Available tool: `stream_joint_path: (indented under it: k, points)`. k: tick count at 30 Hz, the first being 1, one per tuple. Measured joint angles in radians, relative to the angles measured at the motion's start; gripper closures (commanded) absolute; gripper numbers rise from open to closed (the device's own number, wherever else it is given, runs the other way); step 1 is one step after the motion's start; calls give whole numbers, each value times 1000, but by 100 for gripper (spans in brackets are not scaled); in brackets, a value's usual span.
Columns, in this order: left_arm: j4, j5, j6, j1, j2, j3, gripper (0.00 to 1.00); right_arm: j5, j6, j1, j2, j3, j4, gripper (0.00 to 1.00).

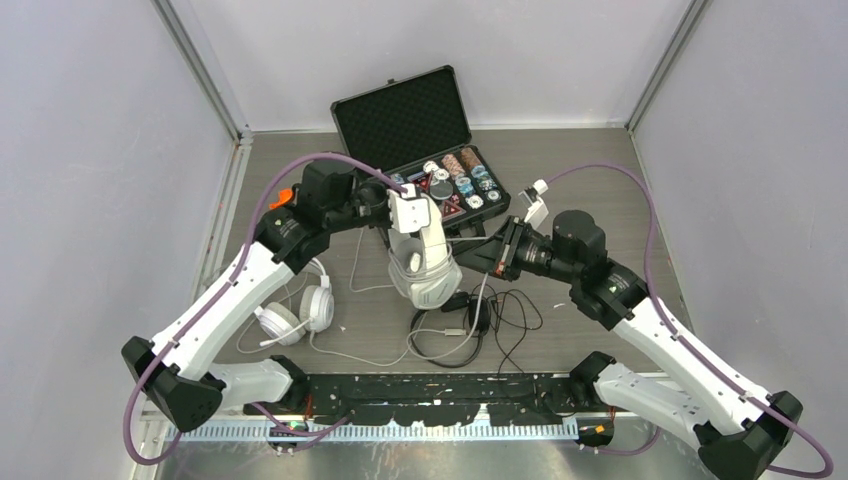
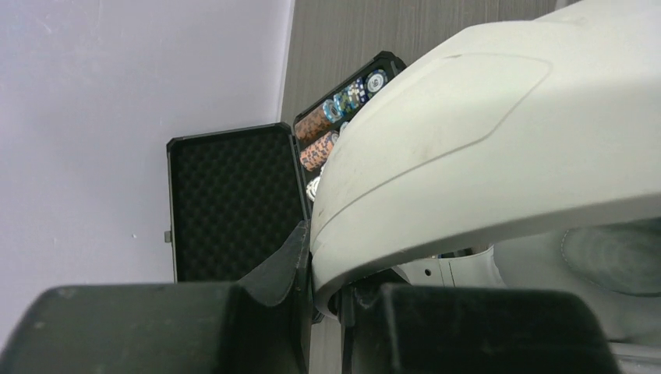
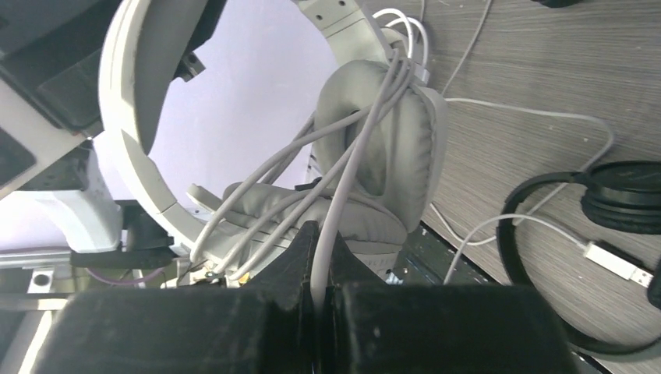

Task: Wrap the headphones
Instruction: Wrap the headphones cable around the headphones.

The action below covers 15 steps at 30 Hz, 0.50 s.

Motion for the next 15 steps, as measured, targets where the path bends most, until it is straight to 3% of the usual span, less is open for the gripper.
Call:
stream_joint_path:
  k: [8,11,13,15]
  points:
    - [36,-31,-36,0,0,-26,100,-68,86,-3,-2,-47,167,100]
    - [43,-48,-55,2,-8,-26,100,-85,119,-4,-2,-82,249,87]
    - [43,-60,-63,2,-11,-29,100,-93,136,-5,-1,-100,286,85]
    - [22,-106,-59,6,-10,-34,100,-107,143,-6,-1,-101,328,99]
